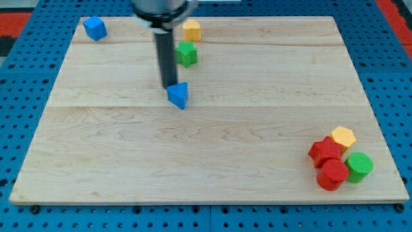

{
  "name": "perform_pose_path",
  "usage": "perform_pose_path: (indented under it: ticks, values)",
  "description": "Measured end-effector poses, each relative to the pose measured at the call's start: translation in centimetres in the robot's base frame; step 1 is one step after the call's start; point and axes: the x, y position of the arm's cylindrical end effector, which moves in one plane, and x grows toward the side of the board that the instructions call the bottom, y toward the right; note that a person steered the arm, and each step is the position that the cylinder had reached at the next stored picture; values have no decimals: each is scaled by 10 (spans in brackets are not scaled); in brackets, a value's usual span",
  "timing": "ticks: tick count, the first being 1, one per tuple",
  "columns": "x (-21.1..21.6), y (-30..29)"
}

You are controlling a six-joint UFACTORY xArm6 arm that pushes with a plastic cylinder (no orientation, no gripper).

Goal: Move your arm to the left of the green star

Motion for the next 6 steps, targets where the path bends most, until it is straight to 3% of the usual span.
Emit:
perform_pose_path:
  ticks: [1, 2, 3, 6]
  values:
    - [-22, -67]
    - [-62, -64]
    - [-76, -3]
    - [-88, 16]
